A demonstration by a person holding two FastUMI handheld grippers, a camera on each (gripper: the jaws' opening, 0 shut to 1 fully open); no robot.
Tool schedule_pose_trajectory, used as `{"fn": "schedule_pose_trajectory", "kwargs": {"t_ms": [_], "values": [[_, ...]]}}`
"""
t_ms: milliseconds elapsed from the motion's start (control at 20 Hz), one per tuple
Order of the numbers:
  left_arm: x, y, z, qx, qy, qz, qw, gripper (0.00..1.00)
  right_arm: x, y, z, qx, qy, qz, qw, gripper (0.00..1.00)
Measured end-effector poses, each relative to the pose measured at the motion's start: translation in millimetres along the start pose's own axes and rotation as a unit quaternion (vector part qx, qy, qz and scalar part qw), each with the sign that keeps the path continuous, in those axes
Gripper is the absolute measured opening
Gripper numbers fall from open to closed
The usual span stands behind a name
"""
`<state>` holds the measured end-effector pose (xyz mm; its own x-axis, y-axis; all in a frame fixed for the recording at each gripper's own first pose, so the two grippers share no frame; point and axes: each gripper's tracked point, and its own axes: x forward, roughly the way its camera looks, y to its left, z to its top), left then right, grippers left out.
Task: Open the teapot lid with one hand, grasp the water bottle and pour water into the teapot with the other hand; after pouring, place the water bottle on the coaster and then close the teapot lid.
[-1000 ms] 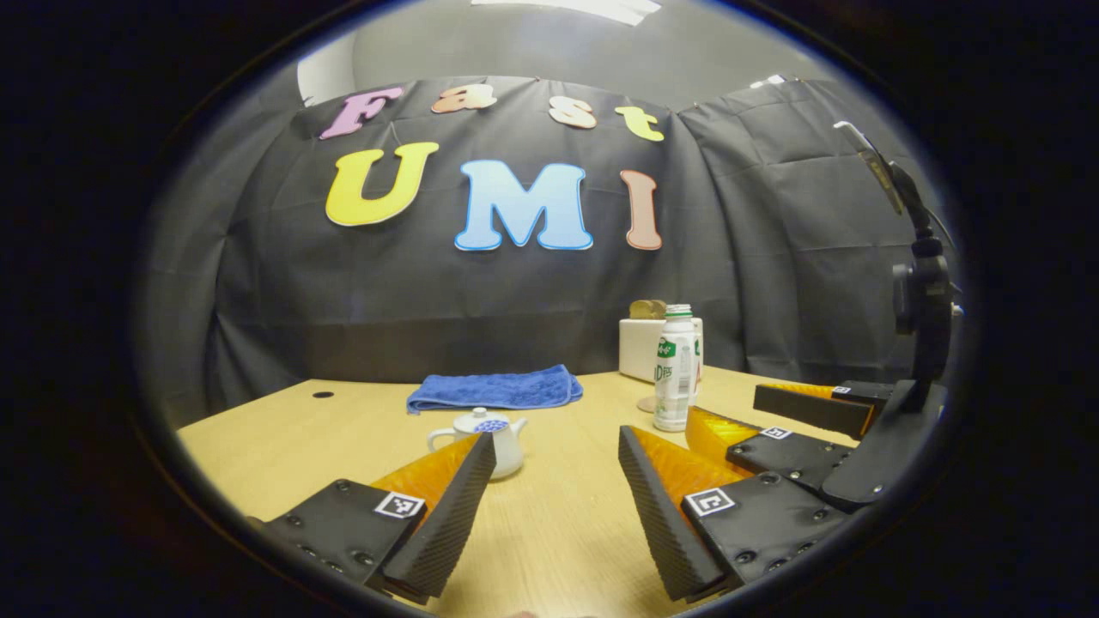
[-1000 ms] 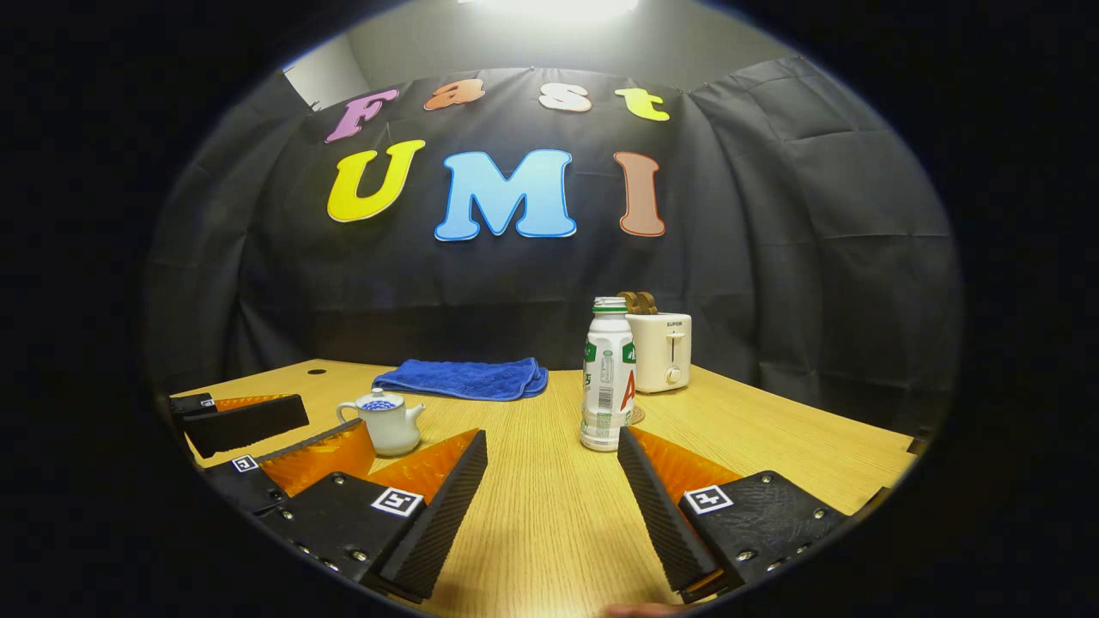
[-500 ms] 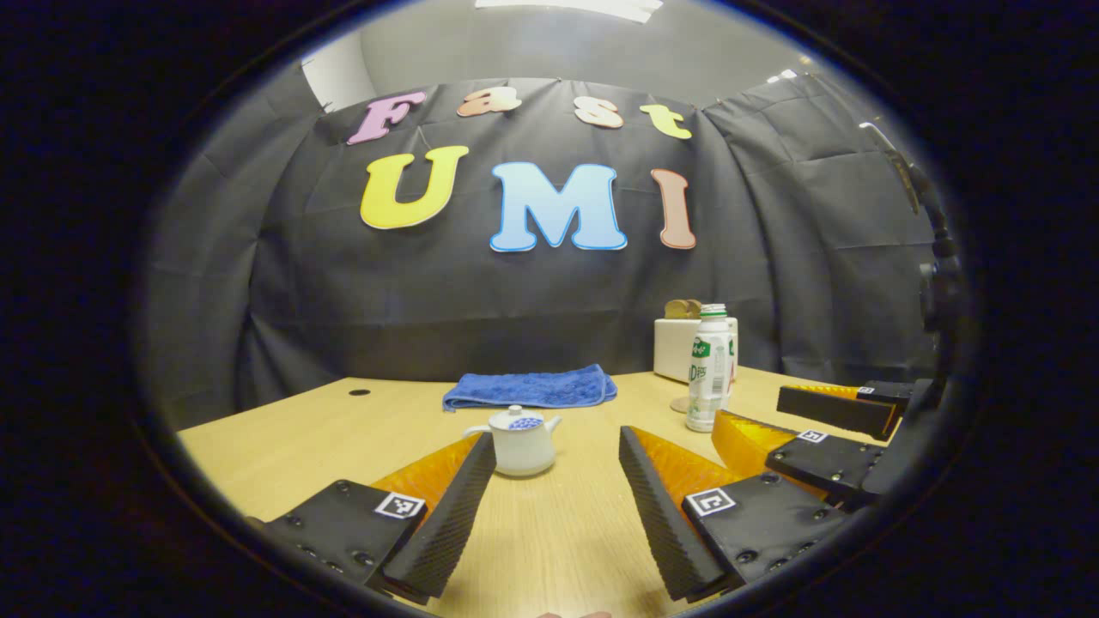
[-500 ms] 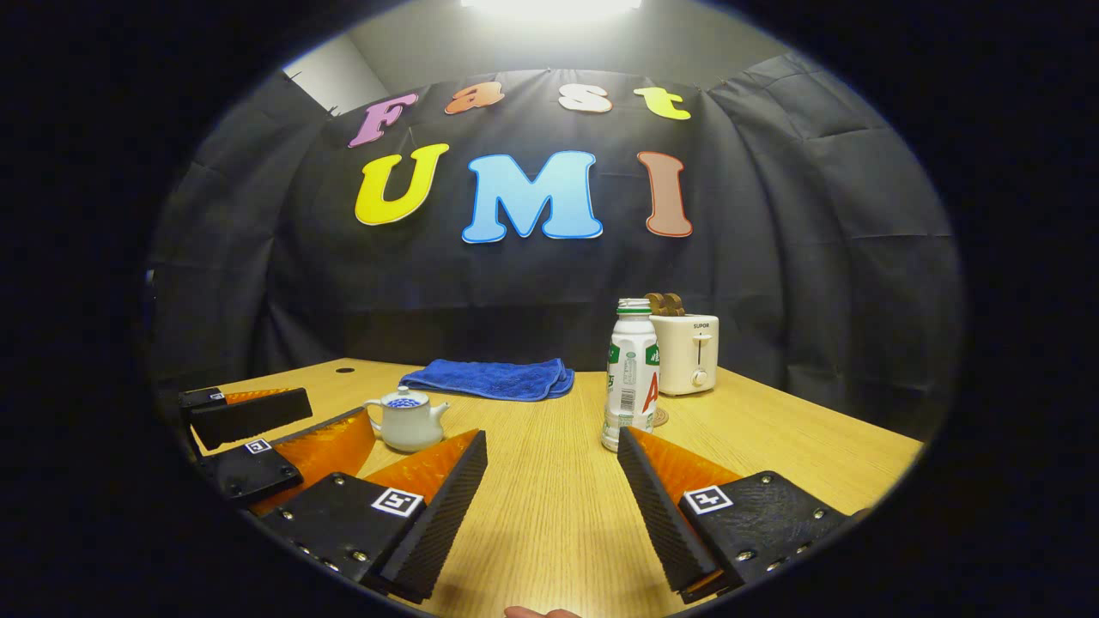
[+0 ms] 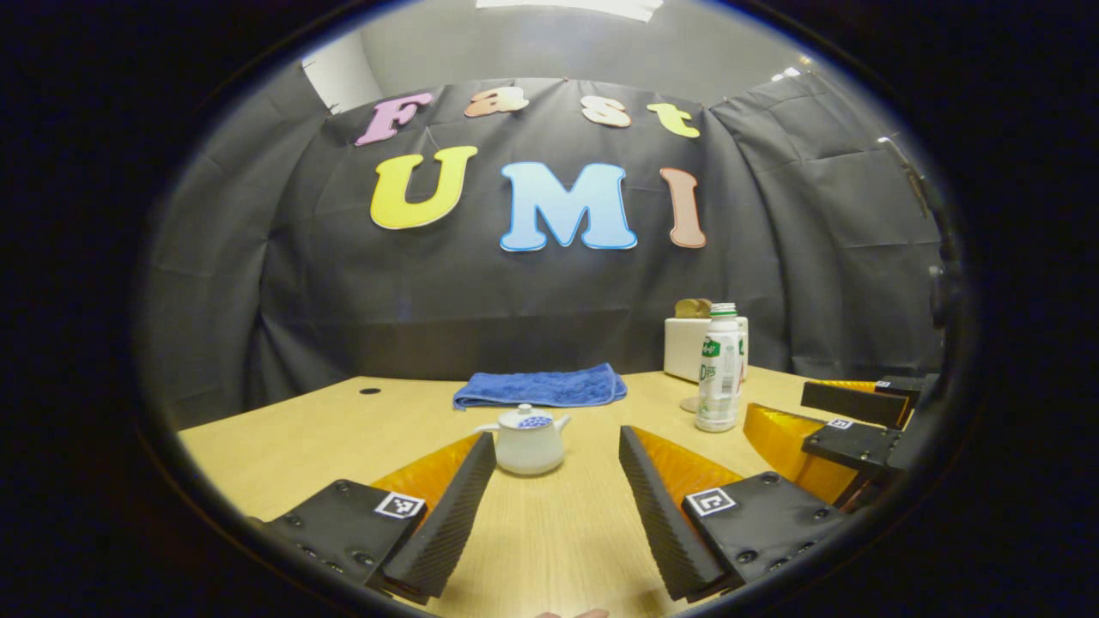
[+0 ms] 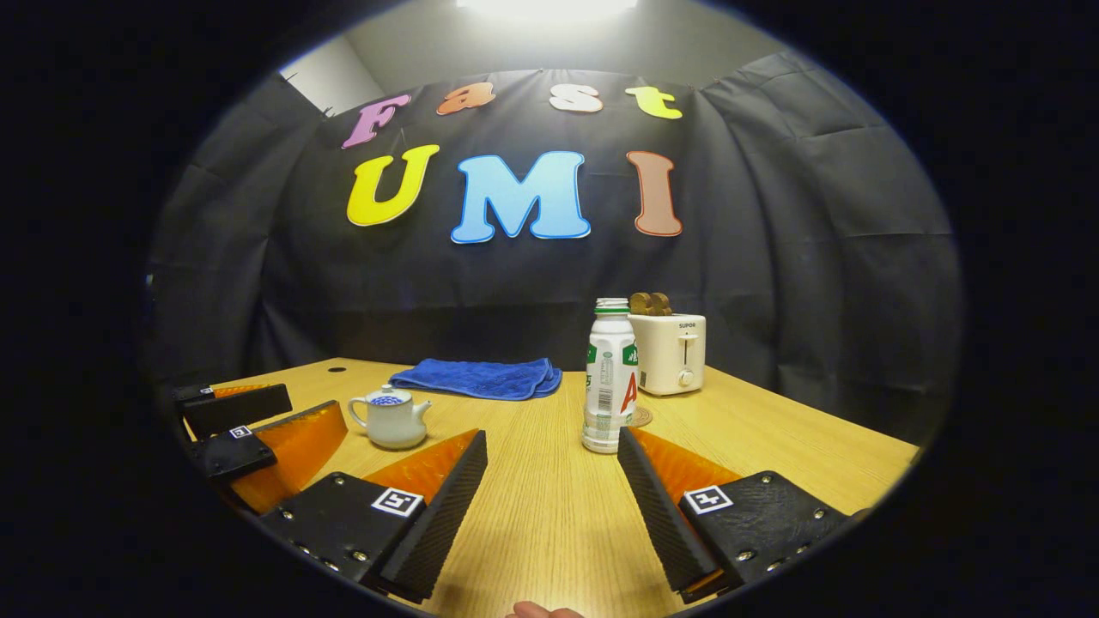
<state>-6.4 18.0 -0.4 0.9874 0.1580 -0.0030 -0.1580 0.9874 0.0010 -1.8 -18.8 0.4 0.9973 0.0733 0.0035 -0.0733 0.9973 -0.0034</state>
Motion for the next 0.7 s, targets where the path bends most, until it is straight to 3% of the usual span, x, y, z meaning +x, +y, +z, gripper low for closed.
{"fn": "schedule_pose_trajectory", "kwargs": {"t_ms": [450,600,700], "values": [[3.6,-0.6,-1.3,0.002,0.0,0.004,1.0,0.99,1.1,-0.9,-0.6,0.0,0.002,-0.002,1.0,0.95],[5.0,-6.0,-2.5,0.001,0.002,-0.016,1.0,0.99,2.7,-4.6,-1.3,0.0,0.002,-0.014,1.0,0.95],[5.1,-1.5,-2.2,0.001,0.001,-0.01,1.0,0.99,3.3,2.4,0.1,-0.001,0.0,0.004,1.0,0.95]]}}
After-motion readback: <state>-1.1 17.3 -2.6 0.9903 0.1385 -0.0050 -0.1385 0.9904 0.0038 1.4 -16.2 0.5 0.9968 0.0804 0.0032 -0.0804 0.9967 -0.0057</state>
